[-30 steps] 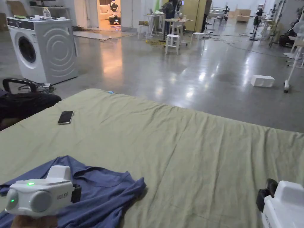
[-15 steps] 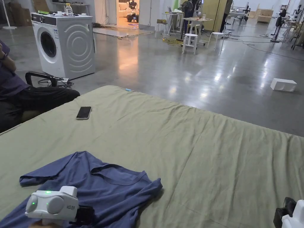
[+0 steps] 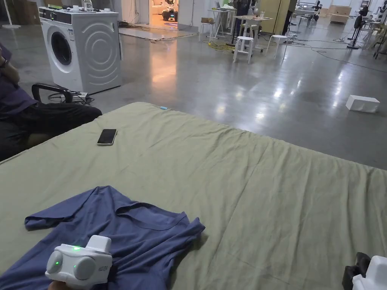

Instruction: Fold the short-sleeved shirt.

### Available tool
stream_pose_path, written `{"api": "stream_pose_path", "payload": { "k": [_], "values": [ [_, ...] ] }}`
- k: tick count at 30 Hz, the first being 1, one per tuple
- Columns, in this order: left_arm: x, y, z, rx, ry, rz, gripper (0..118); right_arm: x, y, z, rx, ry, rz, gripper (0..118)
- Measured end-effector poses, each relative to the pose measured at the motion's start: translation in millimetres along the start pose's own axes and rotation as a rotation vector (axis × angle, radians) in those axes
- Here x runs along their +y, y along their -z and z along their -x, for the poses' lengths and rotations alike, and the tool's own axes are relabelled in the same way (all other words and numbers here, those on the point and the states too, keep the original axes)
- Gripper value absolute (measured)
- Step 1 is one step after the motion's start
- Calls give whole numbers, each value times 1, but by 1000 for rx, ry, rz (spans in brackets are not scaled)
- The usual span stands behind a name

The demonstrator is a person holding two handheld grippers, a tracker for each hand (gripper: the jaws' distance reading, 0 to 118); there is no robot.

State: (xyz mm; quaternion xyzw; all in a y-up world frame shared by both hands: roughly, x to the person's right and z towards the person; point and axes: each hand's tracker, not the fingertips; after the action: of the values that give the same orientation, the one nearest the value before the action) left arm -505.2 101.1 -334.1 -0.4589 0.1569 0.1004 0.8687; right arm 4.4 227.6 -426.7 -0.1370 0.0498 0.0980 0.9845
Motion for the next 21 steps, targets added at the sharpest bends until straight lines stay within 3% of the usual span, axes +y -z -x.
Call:
{"api": "stream_pose_path", "payload": {
  "k": [13, 21],
  "values": [
    [47, -83, -6, -102, -62, -377, 5, 3, 0, -9, -7, 16, -13, 0],
    [108, -154, -65, -197, 52, -582, 5, 13, -11, -33, -38, 45, -53, 0]
  ]
}}
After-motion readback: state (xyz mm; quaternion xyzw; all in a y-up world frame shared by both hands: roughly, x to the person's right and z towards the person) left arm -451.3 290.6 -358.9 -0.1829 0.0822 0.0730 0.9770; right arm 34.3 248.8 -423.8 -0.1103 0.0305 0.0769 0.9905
